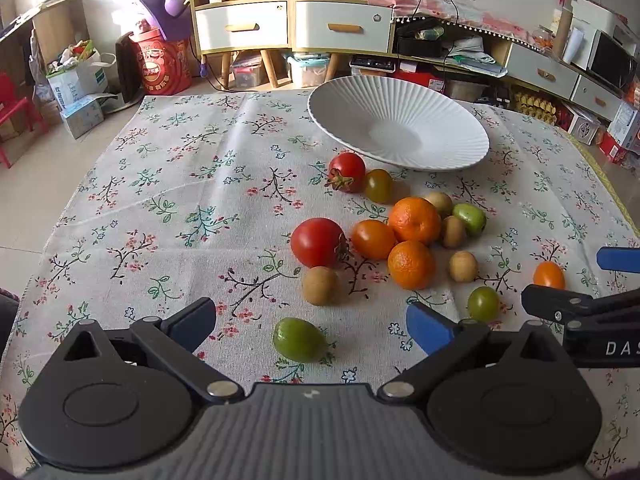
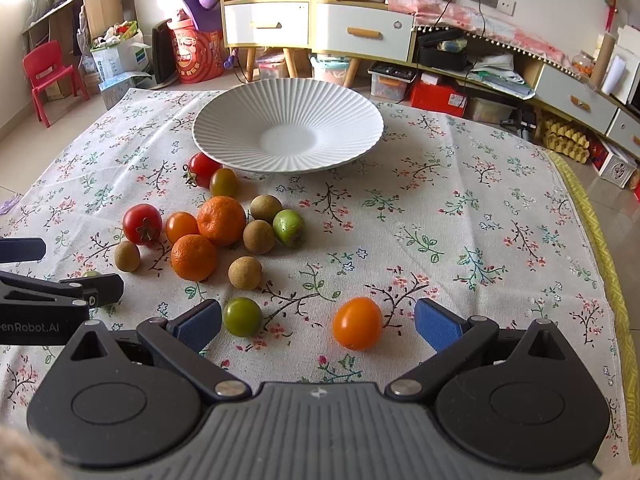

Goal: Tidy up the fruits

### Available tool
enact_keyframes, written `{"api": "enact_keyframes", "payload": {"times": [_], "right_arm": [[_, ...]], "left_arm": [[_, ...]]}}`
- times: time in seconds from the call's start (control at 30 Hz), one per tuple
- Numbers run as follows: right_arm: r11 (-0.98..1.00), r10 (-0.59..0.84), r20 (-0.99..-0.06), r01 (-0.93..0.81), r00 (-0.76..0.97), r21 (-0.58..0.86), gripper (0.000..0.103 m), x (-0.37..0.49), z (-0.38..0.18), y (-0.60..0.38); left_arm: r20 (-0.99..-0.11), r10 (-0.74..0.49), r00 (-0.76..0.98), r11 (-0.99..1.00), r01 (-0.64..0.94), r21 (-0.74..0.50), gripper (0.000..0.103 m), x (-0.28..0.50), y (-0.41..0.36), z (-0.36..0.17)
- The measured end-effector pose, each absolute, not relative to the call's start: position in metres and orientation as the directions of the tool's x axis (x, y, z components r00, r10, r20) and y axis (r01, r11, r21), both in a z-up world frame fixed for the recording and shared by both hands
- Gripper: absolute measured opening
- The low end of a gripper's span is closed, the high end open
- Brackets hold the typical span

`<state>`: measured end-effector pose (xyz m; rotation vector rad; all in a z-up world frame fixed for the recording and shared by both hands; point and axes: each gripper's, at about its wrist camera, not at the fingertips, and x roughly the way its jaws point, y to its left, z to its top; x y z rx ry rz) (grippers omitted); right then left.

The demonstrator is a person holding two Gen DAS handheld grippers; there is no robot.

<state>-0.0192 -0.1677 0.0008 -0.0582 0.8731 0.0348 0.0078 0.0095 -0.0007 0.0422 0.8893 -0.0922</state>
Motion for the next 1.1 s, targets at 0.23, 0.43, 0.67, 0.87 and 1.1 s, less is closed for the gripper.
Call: {"api": "enact_keyframes", "payload": {"times": [0.23, 0.43, 0.67, 0.87, 1.1], "right_arm": [[0.994, 0.006, -0.772, -0.087, 0.636, -0.065, 0.103, -0.021, -0.018, -0.173], [0.995, 0.031, -0.817, -0.097, 0.576, -0.03, 0.103, -0.024, -0.041, -0.18], [0.993, 0.053, -0.777, -0.119, 0.628, -0.028, 0.103, -0.035, -0.048, -0.183], [0.993, 0.048, -0.715, -0.111, 0.698, -0.041, 0.103, -0.045, -0.053, -0.178], [0.989, 0.066, -0.709, -0.142, 0.702, -0.048, 0.103, -0.04, -0.051, -0.178]], "left_arm": [[-0.783, -0.094, 0.614, 0.992, 0.123, -0.022, 0.098, 0.007, 0.025, -0.017], [-0.803, -0.121, 0.584, 0.989, 0.144, -0.044, 0.098, 0.0, 0.034, -0.035], [-0.793, -0.107, 0.599, 0.985, 0.17, -0.005, 0.098, -0.013, 0.032, -0.046], [-0.77, -0.099, 0.63, 0.989, 0.144, -0.009, 0.098, -0.018, 0.032, -0.047], [-0.735, -0.105, 0.669, 0.991, 0.128, -0.025, 0.082, -0.023, 0.031, -0.045]]}}
